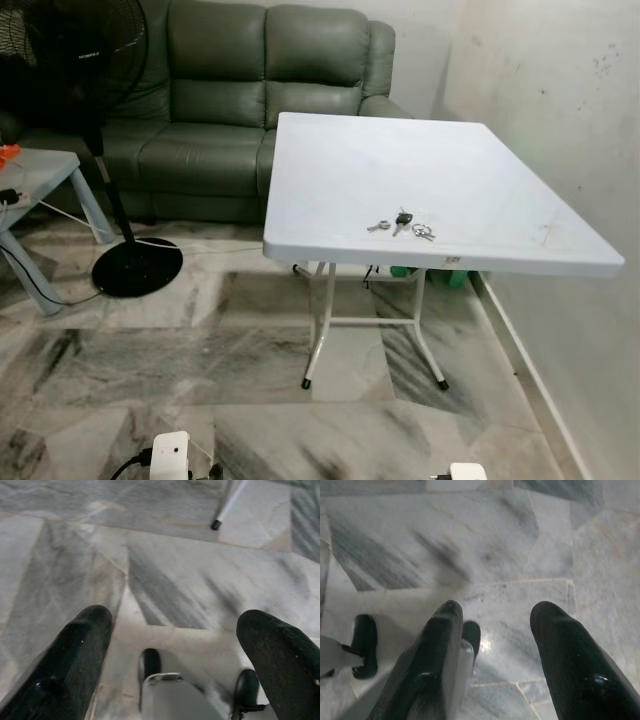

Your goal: Hang keys on a hook

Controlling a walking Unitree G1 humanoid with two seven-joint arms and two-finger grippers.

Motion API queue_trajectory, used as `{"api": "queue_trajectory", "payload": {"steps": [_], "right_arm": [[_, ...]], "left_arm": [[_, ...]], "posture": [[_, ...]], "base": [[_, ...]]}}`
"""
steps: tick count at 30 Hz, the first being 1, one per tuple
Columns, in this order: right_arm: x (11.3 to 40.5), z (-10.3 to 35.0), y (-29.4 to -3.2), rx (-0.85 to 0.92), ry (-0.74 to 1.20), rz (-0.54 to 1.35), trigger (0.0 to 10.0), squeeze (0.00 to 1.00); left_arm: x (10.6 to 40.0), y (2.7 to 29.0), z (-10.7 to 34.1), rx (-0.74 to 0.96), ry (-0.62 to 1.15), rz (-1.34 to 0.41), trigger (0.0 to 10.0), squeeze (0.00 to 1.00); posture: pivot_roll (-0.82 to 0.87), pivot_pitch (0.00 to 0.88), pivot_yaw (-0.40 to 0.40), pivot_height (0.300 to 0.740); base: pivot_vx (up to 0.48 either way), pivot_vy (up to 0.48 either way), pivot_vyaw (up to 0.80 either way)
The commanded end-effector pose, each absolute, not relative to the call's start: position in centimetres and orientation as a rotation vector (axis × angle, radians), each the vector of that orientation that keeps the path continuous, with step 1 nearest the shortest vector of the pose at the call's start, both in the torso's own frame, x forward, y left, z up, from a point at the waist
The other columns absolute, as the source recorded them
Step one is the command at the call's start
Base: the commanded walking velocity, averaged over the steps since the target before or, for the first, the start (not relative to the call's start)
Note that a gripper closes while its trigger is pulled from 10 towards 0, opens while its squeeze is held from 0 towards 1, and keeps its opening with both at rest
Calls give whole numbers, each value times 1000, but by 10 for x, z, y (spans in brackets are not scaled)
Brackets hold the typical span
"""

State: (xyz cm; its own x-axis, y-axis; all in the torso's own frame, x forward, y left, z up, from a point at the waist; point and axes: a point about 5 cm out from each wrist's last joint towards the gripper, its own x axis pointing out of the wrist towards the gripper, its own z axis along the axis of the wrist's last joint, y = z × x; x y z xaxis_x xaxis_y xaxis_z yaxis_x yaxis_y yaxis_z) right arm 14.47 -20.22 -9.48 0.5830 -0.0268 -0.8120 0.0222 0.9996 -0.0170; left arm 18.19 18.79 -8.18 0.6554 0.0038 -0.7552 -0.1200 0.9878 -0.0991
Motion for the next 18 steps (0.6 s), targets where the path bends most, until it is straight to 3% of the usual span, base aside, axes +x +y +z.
{"api": "queue_trajectory", "payload": {"steps": [1,18], "right_arm": [[146,-93,-209,-14,940,-45,10000,0],[149,-92,-210,-24,938,-46,10000,0]], "left_arm": [[182,182,-82,-156,857,64,10000,0],[184,179,-82,-132,858,69,10000,0]], "posture": [[4,0,-54,740],[4,0,-62,740]], "base": [[0,0,0],[0,0,0]]}}
